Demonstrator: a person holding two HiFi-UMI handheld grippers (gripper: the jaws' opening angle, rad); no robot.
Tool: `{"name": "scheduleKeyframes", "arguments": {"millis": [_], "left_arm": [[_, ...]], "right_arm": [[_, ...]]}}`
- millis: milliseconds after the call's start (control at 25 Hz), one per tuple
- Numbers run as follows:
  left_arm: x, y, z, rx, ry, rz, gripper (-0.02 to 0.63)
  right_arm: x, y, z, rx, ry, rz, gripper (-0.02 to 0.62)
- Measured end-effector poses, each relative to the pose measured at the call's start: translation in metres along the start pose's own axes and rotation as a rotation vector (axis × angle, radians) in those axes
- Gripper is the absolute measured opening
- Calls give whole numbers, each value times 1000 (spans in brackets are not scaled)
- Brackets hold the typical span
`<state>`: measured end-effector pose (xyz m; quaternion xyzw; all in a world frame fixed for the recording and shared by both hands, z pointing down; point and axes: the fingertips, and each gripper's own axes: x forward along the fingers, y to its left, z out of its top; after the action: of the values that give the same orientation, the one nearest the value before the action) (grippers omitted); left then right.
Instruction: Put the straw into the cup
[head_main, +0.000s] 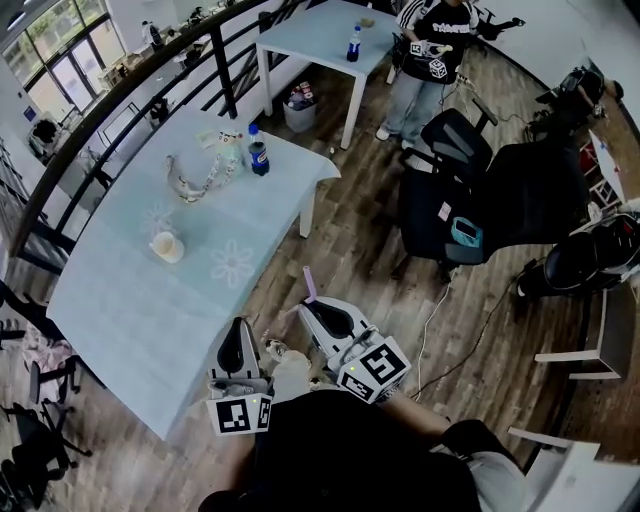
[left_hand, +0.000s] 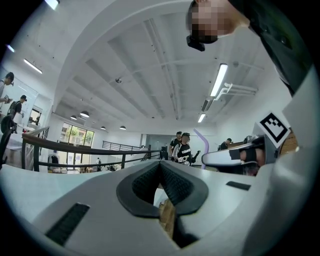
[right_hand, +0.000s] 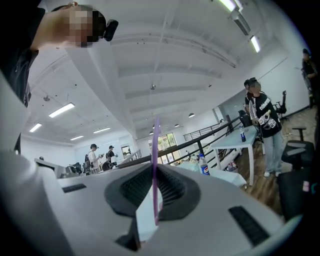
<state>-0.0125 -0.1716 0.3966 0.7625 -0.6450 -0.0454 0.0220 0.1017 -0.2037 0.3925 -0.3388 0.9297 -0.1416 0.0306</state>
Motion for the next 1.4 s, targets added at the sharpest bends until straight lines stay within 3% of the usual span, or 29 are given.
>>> {"name": "scheduleKeyframes", "arguments": {"millis": [600,1120,1400], "left_arm": [[88,100,18,15,-39,43,12],[96,154,19,7,-68,180,12],[108,181,13,7,-66,295,12]], "right_arm": [[143,-14,26,-33,-2,74,35],[215,6,22,-66,48,222,35],[259,6,16,-64,95,329,35]]}}
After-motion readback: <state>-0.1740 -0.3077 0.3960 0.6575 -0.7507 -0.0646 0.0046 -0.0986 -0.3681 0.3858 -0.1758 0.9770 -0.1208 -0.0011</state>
